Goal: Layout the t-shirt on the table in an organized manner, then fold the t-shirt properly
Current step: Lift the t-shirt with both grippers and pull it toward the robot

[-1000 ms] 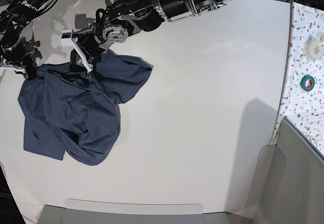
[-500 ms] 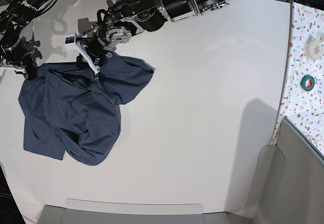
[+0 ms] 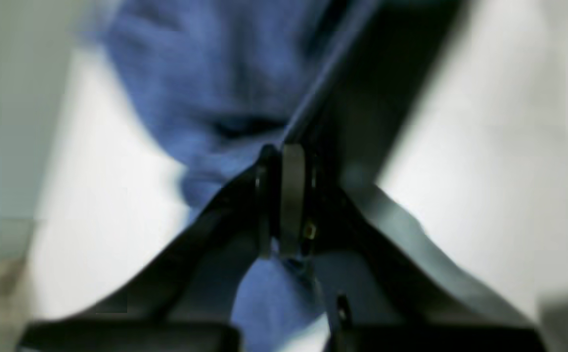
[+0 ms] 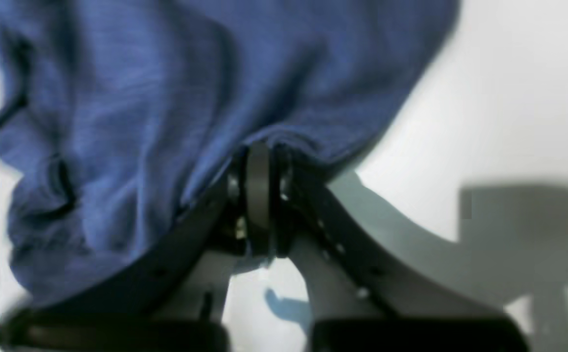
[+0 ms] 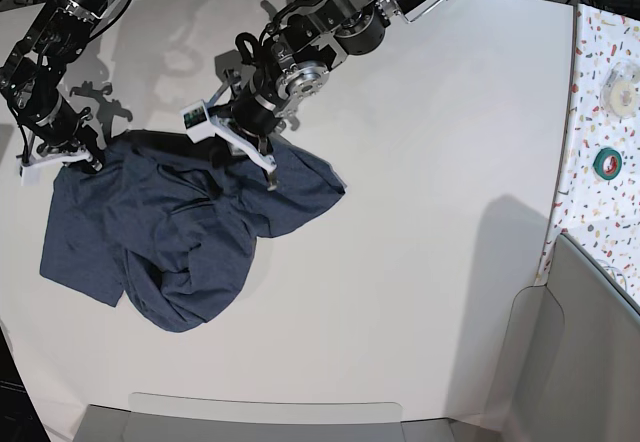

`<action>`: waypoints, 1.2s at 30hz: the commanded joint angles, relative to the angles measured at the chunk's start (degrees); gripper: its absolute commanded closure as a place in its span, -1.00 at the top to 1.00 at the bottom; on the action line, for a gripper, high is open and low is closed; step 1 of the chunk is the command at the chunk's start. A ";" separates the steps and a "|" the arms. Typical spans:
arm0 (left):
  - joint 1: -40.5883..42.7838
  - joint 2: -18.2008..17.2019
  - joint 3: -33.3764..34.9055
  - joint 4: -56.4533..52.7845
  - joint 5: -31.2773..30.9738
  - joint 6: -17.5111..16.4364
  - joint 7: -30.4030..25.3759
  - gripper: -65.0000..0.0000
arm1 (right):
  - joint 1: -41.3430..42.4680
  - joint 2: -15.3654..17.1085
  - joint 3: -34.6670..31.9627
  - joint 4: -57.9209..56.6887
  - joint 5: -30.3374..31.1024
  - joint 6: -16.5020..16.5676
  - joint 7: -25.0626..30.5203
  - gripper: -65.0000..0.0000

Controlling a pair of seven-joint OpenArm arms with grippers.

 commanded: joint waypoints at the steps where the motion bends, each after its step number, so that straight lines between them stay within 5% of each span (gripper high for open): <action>1: -0.54 0.68 -0.70 2.40 0.78 0.71 -0.25 -0.99 | 1.35 1.30 -1.01 2.73 0.70 0.26 1.73 -1.00; 12: -1.68 0.68 -4.48 13.12 1.04 0.71 0.36 -0.99 | 8.82 -0.28 -5.93 10.99 0.87 0.26 2.00 -1.00; 22: -19.26 0.95 -17.93 13.91 0.78 0.71 0.19 -0.99 | 30.89 -2.13 -11.29 4.48 0.44 0.26 4.81 -1.00; 30: -29.55 0.77 -29.09 13.91 0.78 0.62 -0.08 -0.99 | 51.02 -9.08 -29.40 -13.89 -0.18 0.17 18.97 -1.00; 36: -36.41 -3.71 -37.09 14.18 1.04 0.62 -0.16 -0.99 | 64.65 -19.26 -38.37 -29.98 -8.53 0.08 27.32 -1.00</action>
